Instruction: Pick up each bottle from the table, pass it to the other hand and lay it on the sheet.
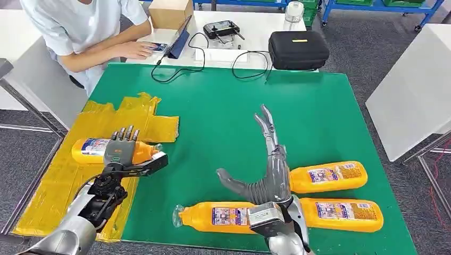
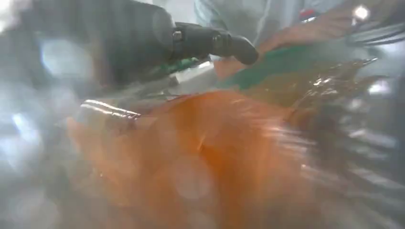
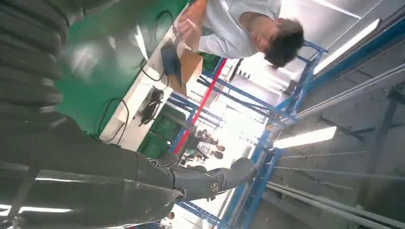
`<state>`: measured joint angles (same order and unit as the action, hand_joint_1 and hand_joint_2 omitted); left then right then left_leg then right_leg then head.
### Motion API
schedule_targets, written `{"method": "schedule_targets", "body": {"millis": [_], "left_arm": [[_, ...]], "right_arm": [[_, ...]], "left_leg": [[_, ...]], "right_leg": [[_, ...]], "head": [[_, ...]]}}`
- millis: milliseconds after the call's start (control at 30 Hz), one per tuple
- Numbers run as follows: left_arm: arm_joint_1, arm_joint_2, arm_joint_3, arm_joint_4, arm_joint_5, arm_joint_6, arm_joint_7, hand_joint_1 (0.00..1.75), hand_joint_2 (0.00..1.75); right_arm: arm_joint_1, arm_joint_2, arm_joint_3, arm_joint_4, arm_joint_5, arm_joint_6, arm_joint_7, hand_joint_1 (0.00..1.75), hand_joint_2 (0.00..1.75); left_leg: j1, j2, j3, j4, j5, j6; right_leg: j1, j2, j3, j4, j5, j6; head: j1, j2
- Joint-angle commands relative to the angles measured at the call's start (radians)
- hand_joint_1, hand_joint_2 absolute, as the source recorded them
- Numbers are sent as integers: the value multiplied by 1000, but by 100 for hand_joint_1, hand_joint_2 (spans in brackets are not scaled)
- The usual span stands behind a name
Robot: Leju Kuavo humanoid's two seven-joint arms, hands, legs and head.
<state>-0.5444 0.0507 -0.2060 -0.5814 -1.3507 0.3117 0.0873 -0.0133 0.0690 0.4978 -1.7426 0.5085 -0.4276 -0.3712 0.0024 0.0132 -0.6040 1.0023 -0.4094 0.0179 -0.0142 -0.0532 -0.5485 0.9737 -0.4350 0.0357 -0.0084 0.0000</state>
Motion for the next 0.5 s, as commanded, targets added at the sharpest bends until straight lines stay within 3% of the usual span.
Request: {"method": "schedule_targets", "body": {"millis": [33, 200, 500], "left_arm": [[57, -35, 64, -42, 164, -33, -152, 0, 175], [129, 0, -8, -298, 292, -110, -172, 0, 175], [131, 2, -10, -299, 305, -110, -168, 0, 175]], "right_arm": [[-15, -5, -13, 53, 2, -11, -1, 0, 175], [13, -14, -28, 42, -1, -29, -13, 0, 175], [11, -11, -29, 43, -1, -30, -13, 0, 175]], "left_leg": [[1, 1, 1, -1, 0, -1], [1, 1, 0, 0, -1, -1], [1, 0, -5, 0, 0, -1]], "right_leg": [[1, 6, 1, -2, 1, -1], [1, 6, 1, -2, 1, -1], [1, 4, -5, -1, 0, -2]], "head": [[0, 0], [0, 0], [0, 0]]}}
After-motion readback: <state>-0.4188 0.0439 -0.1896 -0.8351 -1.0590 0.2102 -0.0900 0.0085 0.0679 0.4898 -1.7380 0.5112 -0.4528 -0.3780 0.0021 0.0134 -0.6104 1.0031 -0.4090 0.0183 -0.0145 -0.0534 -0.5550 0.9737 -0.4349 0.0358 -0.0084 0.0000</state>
